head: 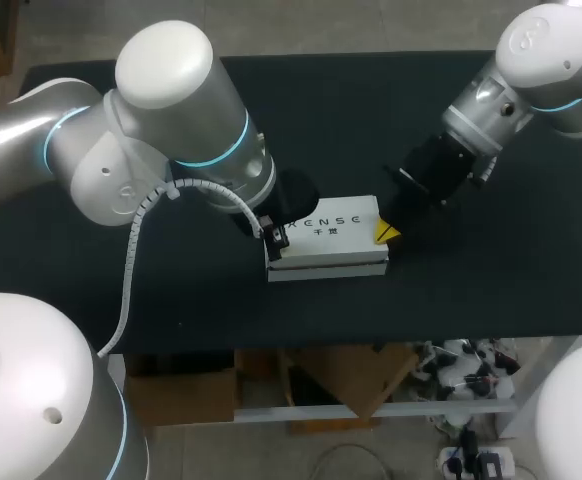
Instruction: Assemble the packaging by folding the flat box into shape, placing the metal phone stand inside, and closing the box properly
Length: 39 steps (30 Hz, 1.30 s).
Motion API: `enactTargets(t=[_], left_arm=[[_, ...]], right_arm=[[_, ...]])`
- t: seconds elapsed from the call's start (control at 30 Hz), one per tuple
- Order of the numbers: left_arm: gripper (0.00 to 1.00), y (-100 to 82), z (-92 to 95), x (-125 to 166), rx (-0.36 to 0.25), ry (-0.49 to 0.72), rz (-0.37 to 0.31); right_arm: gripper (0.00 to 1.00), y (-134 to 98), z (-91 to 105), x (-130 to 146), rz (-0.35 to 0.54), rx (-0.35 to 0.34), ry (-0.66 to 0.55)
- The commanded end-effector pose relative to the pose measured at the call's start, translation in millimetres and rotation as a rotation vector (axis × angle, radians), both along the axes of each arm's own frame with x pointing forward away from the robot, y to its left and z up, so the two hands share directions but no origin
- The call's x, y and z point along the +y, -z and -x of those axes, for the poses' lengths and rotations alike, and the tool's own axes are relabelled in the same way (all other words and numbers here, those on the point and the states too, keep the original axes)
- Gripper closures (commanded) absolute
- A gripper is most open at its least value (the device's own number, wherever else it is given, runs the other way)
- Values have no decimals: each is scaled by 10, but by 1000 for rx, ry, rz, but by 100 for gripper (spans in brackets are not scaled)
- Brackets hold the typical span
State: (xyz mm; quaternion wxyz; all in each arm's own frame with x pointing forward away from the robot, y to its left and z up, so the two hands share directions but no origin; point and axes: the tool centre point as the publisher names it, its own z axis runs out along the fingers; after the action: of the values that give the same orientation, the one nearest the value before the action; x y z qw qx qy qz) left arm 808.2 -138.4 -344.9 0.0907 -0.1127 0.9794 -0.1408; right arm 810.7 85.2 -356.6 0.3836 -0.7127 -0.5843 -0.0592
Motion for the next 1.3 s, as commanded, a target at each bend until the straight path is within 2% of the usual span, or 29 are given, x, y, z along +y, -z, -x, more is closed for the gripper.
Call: enactTargets(t=[0.03, 1.1, 1.3], left_arm=[[100, 33, 3, -19, 1, -2, -4], [100, 204, -46, -23, 34, -22, -18], [100, 189, -45, -16, 32, -26, -19]], right_arm=[[100, 41, -23, 2, -2, 6, -2], [100, 230, -5, -45, -2, 40, 16], [100, 147, -17, -19, 0, 26, 10]])
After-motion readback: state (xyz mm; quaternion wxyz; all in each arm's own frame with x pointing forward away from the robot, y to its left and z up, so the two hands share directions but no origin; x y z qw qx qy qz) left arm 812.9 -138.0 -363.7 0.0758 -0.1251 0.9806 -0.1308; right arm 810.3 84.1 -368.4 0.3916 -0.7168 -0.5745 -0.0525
